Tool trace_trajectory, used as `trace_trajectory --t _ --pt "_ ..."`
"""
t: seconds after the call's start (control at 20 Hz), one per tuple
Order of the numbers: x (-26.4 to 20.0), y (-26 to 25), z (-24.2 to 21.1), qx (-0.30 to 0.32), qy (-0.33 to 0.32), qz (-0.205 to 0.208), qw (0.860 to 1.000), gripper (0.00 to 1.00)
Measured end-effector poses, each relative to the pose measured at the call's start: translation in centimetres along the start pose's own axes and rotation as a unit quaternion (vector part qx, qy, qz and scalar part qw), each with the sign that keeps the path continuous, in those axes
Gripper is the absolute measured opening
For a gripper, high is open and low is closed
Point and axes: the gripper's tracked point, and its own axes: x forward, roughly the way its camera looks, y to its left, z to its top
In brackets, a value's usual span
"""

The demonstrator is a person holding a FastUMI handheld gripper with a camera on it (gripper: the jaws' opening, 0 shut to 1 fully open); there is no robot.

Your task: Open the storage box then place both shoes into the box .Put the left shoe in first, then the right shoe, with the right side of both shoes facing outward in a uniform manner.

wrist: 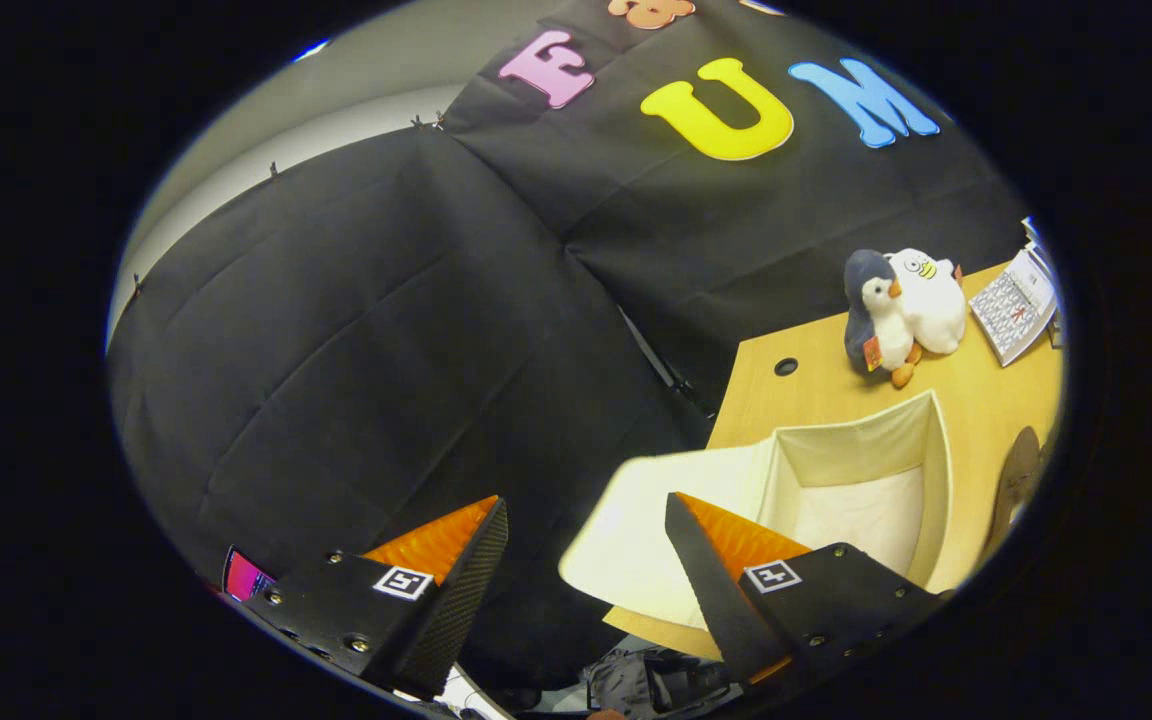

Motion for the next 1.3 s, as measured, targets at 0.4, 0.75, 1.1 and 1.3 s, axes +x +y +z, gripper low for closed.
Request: trace_trajectory --t 0.4,0.75,1.1,1.3 --pt "-7.2 -8.8 5.9 -0.063 -0.077 -0.088 0.991 0.97" --pt "-13.2 -15.1 8.5 -0.088 -0.107 -0.145 0.98 0.97" --pt "-17.7 -23.1 8.6 -0.107 -0.105 -0.211 0.966 0.97" --pt "-19.1 -27.2 7.4 -0.094 -0.085 -0.231 0.965 0.97"
